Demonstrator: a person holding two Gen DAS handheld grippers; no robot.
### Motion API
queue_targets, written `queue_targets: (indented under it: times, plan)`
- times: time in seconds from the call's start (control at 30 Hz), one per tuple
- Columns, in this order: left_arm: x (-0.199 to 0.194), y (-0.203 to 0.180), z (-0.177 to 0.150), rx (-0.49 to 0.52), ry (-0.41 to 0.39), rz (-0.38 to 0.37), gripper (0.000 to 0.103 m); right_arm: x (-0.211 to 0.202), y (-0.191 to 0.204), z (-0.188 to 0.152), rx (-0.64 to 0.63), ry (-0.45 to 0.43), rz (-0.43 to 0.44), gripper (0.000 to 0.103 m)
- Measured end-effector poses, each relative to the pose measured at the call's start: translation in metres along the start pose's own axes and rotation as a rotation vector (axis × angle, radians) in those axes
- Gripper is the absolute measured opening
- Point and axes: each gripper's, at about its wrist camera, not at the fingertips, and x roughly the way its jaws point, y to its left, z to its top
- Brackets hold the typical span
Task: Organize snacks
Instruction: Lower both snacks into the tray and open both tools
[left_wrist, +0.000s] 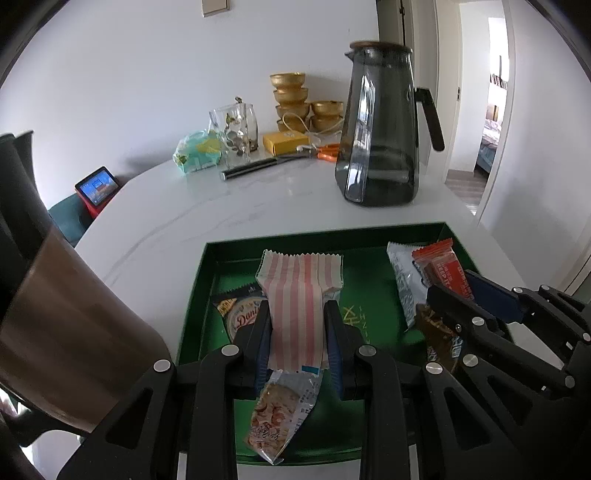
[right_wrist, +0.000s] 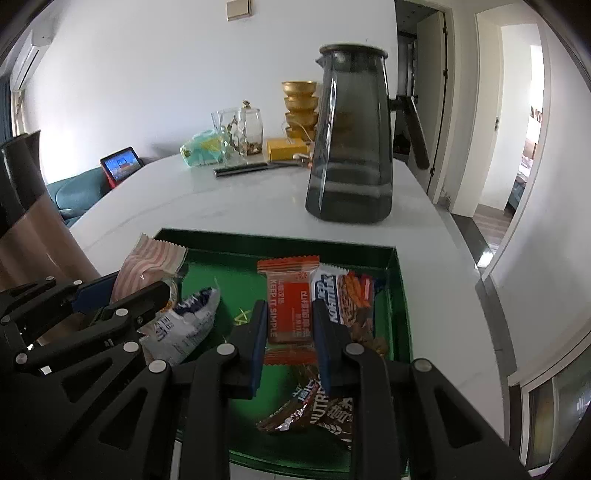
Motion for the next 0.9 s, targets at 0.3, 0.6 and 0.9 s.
queue_targets:
  times: [0.3,0.6,0.9]
  plan:
    - [0.016,-0.004,-0.011,-0.002,0.032,-0.004,0.023,0.015,-0.005,-0.007,0.005,0.031,-0.014,0.0]
    - [0.026,-0.004,-0.016,-0.001,0.042,0.007,0.023,0.022,-0.004,-0.012,-0.004,0.037,-0.011,0.0]
    - [0.029,-0.002,-0.02,-0.011,0.042,0.016,0.024,0.026,-0.004,-0.016,-0.007,0.039,-0.011,0.0]
